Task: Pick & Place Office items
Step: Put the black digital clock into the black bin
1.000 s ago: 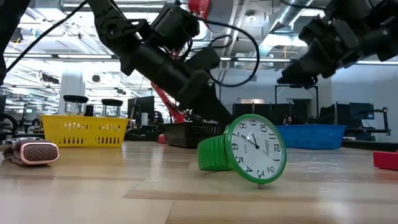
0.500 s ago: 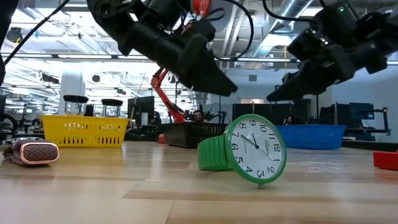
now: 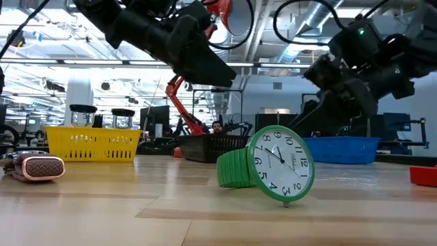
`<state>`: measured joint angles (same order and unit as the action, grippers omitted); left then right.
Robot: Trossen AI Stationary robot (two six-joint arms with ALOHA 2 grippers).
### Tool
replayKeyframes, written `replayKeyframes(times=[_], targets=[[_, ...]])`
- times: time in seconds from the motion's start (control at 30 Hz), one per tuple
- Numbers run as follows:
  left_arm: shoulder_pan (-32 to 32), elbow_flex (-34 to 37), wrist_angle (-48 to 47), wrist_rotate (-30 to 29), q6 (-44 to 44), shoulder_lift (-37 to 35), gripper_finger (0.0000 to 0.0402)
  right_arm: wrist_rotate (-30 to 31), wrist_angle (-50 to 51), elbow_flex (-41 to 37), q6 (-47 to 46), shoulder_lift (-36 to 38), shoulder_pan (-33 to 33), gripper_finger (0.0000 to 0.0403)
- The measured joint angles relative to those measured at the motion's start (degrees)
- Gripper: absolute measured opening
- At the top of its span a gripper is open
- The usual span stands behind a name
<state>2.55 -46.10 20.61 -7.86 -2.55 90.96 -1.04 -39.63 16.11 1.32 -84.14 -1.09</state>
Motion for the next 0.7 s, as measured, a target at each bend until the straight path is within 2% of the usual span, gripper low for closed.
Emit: replayKeyframes(times=[0.1,0.37,0.7], targets=[[0.0,0.7,0.2,-0.9,0.0,-1.0,0.0285,0.0,-3.0,1.2,-1.7,-4.3,0.0,0.0265],[0.0,1.0,0.3,-1.1,0.0,-1.1,0.0285,0.0,-1.5,6.6,-2.8,-14.2,0.0,0.0265],[0.0,1.0,0.4,-1.1,0.0,-1.1,0.0285,0.7,2.2,8.6,-2.8,-16.2,1.4,0.0265]])
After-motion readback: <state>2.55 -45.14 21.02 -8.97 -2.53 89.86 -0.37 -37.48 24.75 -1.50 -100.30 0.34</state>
